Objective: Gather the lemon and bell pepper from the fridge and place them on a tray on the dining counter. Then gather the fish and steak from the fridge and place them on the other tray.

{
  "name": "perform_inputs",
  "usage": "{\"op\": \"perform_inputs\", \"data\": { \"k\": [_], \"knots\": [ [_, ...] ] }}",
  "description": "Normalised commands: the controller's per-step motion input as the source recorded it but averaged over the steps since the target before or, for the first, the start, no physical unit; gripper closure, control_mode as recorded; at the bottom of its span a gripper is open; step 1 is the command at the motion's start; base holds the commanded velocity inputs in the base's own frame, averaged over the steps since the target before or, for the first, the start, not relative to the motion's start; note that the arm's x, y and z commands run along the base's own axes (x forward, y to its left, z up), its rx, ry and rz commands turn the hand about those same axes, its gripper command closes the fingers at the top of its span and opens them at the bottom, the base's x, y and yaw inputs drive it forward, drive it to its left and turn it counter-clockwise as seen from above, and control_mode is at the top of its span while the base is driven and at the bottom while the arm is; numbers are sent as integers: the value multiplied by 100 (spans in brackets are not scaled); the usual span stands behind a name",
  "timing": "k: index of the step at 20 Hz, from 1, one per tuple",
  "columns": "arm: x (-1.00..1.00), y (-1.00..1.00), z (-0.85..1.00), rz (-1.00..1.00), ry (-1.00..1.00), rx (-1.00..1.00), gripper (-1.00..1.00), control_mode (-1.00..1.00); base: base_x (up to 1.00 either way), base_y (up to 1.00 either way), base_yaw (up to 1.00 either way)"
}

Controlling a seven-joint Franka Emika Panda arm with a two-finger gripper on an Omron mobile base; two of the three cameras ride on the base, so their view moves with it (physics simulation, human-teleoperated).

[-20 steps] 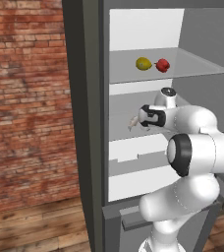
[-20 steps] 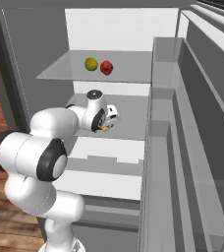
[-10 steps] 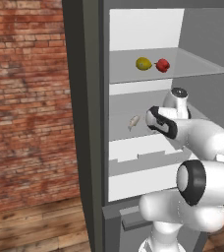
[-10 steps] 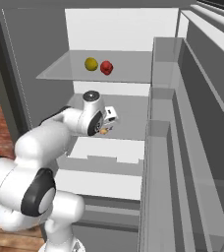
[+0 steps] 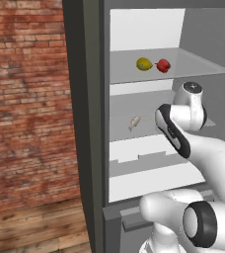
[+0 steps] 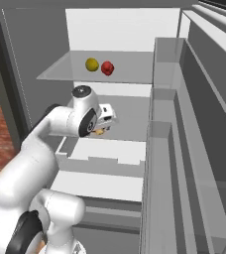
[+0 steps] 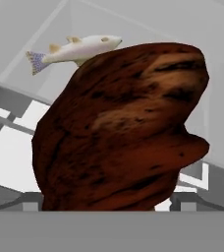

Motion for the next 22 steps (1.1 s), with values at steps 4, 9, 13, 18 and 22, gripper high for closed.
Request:
{"op": "perform_inputs", "data": {
  "k": [4,9,13,18,22],
  "knots": [
    [-76,-4,43,-6,0,0,100,-100,0,0,0],
    [-79,0,44,-7,0,0,100,-100,0,0,0],
    [-83,0,48,-7,0,0,100,-100,0,0,0],
    [-81,0,50,-7,0,0,100,-100,0,0,0],
    [-81,0,49,-7,-3,0,100,-100,0,0,0]
  ]
}}
